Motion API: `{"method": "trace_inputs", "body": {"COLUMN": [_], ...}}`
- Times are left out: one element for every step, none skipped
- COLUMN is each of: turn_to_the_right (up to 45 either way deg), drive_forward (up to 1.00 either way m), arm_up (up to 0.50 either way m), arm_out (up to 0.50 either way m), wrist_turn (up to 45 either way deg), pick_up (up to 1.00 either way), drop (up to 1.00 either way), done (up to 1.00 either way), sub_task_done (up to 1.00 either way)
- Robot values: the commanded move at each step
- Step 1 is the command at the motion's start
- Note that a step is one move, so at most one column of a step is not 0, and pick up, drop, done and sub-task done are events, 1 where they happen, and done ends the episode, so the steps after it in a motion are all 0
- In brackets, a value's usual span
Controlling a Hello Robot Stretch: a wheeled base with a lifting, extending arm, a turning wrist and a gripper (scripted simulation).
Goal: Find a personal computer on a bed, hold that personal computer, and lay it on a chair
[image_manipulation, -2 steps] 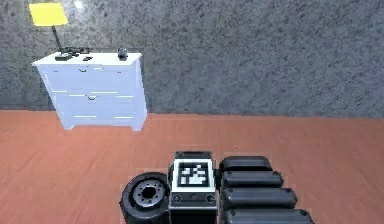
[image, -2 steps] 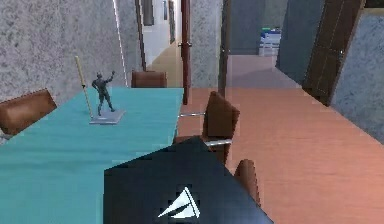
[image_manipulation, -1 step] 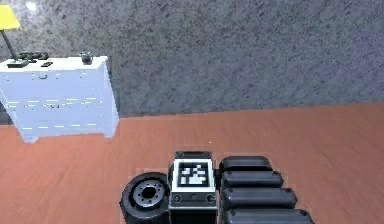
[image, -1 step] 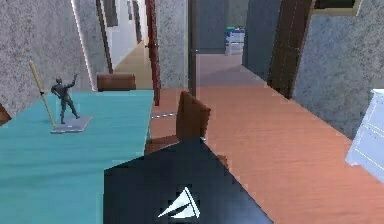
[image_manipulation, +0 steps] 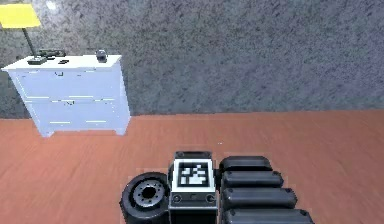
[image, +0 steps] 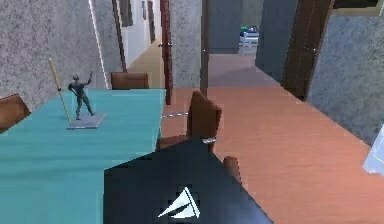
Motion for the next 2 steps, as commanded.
{"method": "trace_inputs", "body": {"turn_to_the_right": [3.0,-6.0], "drive_forward": [0.0,0.0], "arm_up": [0.0,0.0], "arm_out": [0.0,0.0], "wrist_turn": [0.0,0.0], "pick_up": [0.0,0.0], "drop": [0.0,0.0], "done": [0.0,0.0], "sub_task_done": [0.0,0.0]}}
